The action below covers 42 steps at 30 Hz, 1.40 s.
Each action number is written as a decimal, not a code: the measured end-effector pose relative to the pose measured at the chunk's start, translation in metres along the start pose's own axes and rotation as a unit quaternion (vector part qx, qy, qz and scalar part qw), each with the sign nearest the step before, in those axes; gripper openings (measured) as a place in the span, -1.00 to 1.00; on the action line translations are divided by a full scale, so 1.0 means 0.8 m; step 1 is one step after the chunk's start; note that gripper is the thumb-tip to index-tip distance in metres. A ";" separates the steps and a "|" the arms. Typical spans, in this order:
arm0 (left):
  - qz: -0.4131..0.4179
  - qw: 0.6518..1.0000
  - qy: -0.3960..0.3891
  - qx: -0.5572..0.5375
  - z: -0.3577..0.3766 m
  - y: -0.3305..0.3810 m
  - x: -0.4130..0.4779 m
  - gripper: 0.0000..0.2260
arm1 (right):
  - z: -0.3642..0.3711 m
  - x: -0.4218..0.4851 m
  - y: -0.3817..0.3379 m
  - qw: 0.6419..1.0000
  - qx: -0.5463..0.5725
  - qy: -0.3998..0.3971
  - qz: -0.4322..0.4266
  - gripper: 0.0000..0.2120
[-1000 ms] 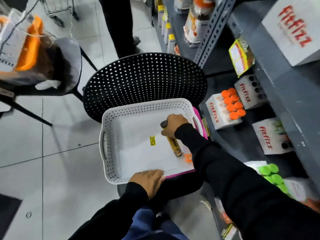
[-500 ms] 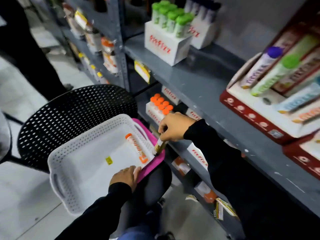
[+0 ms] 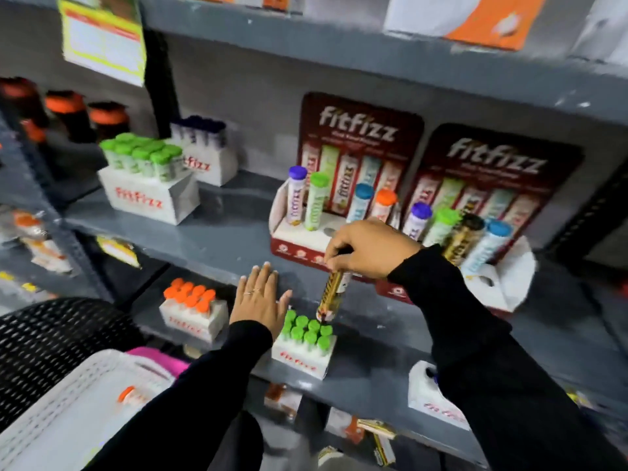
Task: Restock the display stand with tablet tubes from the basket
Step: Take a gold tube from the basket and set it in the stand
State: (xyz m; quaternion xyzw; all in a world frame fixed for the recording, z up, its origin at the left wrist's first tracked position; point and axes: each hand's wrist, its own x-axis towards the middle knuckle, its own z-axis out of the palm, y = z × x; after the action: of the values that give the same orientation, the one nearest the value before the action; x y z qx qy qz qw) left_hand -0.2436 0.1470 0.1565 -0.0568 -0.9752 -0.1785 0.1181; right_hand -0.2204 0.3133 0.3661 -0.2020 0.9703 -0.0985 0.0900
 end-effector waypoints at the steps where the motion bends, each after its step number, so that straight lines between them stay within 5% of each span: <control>1: 0.002 1.000 -0.022 0.008 -0.001 0.011 0.007 -0.29 | -0.007 -0.004 0.008 1.000 -0.004 0.018 0.015 -0.83; 10: -0.005 0.994 -0.072 0.087 0.021 0.022 0.017 0.07 | -0.038 -0.008 0.038 0.989 0.045 0.112 0.085 -0.72; 16: 0.018 0.992 -0.073 0.097 0.013 0.015 0.016 -0.05 | -0.043 0.034 0.034 0.975 0.030 0.194 0.105 -0.67; 20: 0.020 0.990 -0.093 0.104 0.009 0.013 0.017 -0.43 | -0.034 0.065 0.032 0.963 0.017 0.238 0.123 -0.71; 29: 0.033 0.990 -0.085 0.105 0.014 0.008 0.018 -0.43 | -0.024 0.091 0.025 0.969 -0.083 0.213 0.091 -0.65; 36: 0.028 0.991 -0.078 0.101 0.014 0.008 0.015 -0.42 | -0.024 0.113 0.026 0.959 -0.146 0.207 0.128 -0.79; 42: 0.040 0.992 -0.065 0.100 0.011 0.009 0.016 -0.42 | -0.029 0.124 0.028 0.951 -0.153 0.215 0.161 -0.65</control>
State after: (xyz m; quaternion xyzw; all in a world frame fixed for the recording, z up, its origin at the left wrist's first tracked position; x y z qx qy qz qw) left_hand -0.2568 0.1577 0.1537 -0.0953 -0.9906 -0.0715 0.0671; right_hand -0.3235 0.2960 0.3701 -0.0288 0.9897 0.0257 -0.1380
